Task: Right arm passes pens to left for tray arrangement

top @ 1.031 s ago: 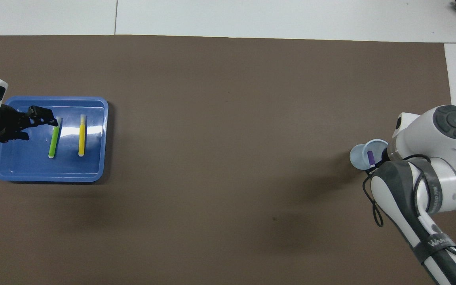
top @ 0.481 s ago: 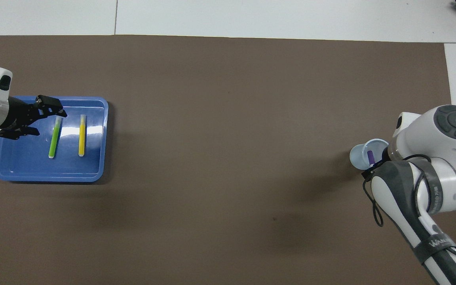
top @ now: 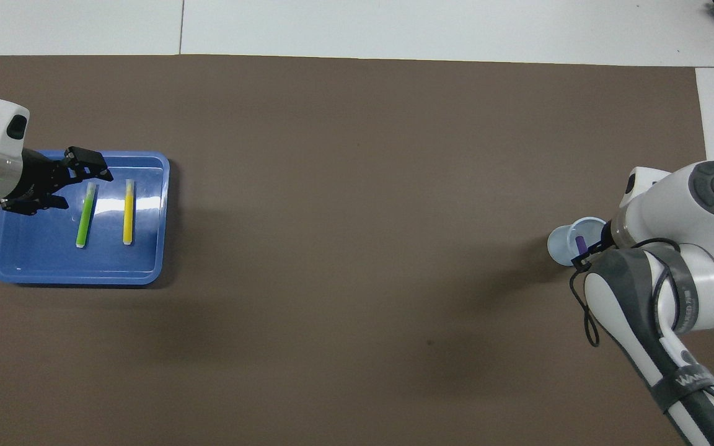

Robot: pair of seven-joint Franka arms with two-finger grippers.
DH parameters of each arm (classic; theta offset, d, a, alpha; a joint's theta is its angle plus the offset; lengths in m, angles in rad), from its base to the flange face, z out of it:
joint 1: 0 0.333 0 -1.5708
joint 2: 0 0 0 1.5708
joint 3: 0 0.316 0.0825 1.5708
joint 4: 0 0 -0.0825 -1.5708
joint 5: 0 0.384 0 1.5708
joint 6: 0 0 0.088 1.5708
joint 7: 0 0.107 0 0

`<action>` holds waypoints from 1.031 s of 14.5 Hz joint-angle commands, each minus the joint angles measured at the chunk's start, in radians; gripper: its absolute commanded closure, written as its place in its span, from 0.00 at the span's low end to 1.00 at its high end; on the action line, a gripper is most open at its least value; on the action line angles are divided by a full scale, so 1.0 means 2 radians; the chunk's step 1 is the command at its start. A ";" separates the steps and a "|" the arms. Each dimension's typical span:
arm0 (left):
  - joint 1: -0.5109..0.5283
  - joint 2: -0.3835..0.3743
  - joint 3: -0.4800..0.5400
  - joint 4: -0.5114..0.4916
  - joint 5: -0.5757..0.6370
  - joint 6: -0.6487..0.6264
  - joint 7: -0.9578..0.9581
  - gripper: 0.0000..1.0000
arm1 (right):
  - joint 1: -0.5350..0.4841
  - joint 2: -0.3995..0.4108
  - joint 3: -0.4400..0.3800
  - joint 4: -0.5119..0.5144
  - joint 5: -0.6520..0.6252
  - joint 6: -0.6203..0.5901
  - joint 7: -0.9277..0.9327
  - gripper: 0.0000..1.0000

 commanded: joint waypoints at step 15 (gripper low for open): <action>-0.023 -0.027 0.005 -0.036 -0.004 -0.019 -0.006 0.00 | -0.007 -0.002 0.005 -0.008 -0.012 0.006 -0.010 0.55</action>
